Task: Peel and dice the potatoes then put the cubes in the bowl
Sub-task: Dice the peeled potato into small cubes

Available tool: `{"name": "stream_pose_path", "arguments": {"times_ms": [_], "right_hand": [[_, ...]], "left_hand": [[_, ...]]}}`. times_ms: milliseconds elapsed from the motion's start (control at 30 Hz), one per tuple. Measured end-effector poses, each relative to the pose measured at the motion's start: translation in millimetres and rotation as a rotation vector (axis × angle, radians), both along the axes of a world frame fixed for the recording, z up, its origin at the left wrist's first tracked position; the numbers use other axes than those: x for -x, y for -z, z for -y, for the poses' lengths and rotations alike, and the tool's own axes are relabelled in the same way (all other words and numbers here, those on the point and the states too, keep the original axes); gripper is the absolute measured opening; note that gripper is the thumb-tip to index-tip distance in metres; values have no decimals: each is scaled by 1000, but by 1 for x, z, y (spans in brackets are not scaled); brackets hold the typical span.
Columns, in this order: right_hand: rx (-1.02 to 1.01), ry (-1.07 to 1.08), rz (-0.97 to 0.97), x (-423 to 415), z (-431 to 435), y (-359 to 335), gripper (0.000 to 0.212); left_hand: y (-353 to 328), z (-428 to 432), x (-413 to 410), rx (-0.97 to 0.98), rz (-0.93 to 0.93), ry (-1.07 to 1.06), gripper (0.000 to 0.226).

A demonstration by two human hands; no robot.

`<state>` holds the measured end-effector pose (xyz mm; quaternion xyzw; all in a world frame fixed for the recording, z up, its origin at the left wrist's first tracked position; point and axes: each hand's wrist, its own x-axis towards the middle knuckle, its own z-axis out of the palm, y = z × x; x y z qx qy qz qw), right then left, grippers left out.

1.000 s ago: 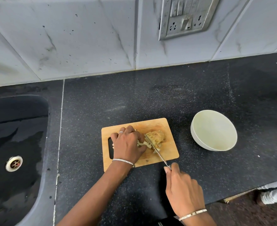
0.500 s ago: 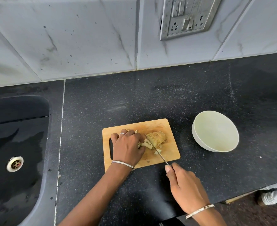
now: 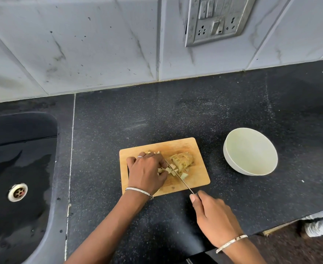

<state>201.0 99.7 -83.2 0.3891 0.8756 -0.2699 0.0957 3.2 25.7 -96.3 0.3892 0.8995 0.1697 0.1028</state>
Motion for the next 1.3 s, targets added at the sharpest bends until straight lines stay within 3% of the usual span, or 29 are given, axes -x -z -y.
{"name": "stream_pose_path", "arguments": {"times_ms": [267,600,767,933,1300], "right_hand": [[-31,56,-117,-12,-7,-1,55],[2,198,-243,-21,-5,-20,51],[-12,183,-189,-29,-2,-4,69],[-22,160,-166,-31,-1,0,74],[-36,62,-198,-28,-1,6,56]], "left_hand": [[1,-10,-6,3,-37,49,40],[21,-18,-19,-25,-123,126,20],[24,-9,-17,-75,-132,167,15],[26,2,-18,-139,-185,189,9],[36,33,-4,-291,-143,151,17]]}}
